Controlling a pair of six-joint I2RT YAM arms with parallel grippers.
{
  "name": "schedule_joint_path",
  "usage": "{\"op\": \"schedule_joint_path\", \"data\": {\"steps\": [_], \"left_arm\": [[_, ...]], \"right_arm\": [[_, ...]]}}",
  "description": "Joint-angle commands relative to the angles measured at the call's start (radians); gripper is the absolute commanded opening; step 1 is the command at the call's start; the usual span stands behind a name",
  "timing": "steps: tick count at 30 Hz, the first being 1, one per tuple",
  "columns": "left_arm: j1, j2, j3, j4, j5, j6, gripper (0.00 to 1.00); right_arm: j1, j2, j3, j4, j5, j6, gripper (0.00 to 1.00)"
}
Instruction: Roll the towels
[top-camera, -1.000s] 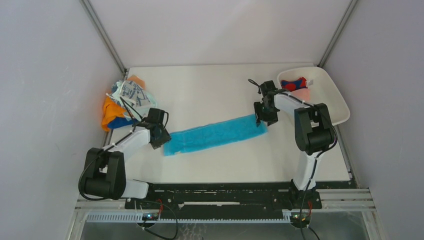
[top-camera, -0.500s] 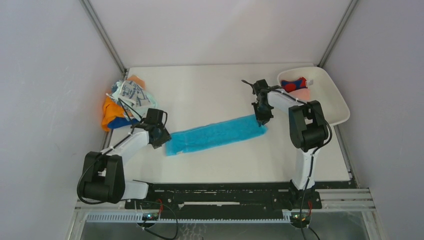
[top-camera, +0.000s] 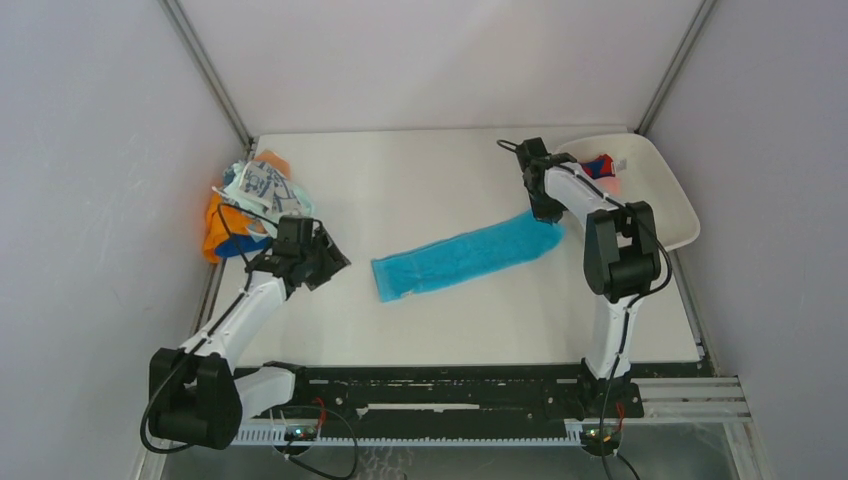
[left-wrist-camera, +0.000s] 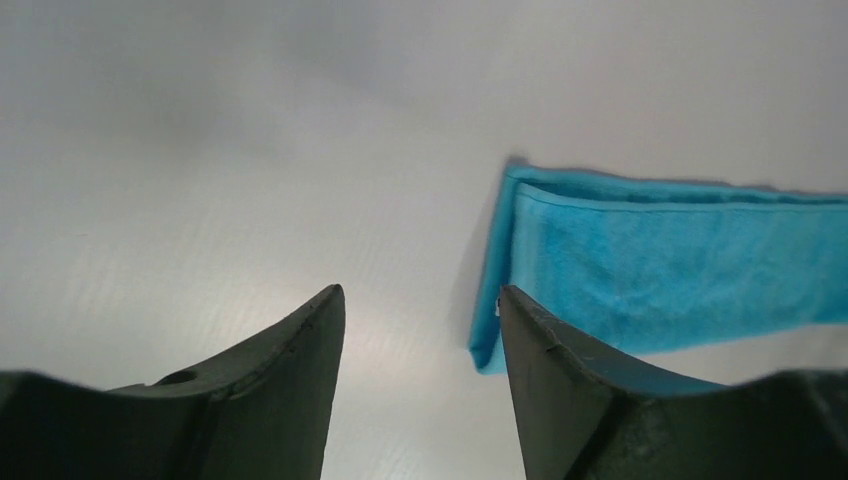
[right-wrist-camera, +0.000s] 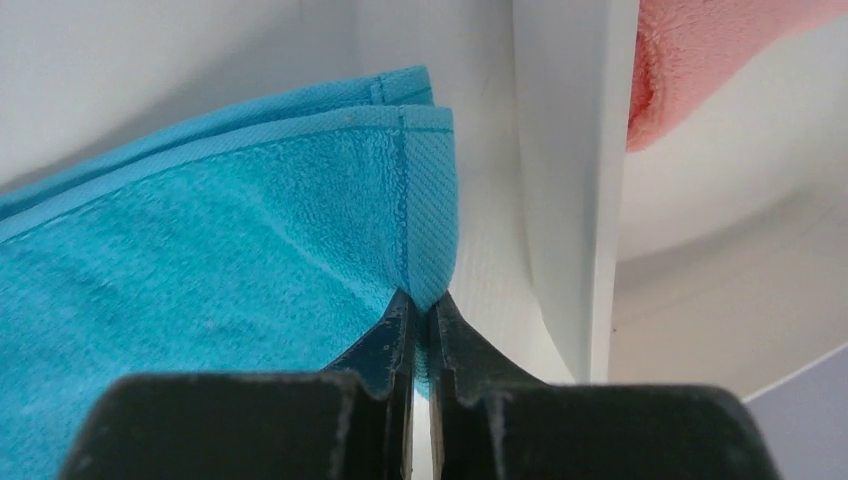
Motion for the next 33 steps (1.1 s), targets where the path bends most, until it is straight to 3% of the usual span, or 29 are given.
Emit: {"op": "schedule_joint_path", "data": {"steps": [1,11,21,33], "left_arm": [[0.005,-0.034,-0.042,0.127,0.173,-0.052,0.64],[-0.031,0.011,-0.084,0.353,0.388,-0.158,0.67],[-0.09,0.17,-0.139,0.513,0.44,-0.201,0.48],[-0.089,0.371,-0.207,0.588,0.365,-0.197,0.29]], "right_arm": [[0.062,-0.102,0.024,0.009,0.039,-0.028,0.0],[0.204,-0.21,0.006,0.015,-0.214,0.005,0.0],[0.284,-0.214,-0.002,0.039,-0.365,0.058,0.0],[0.358,-0.235,-0.002,0.054,-0.44,0.089,0.0]]}}
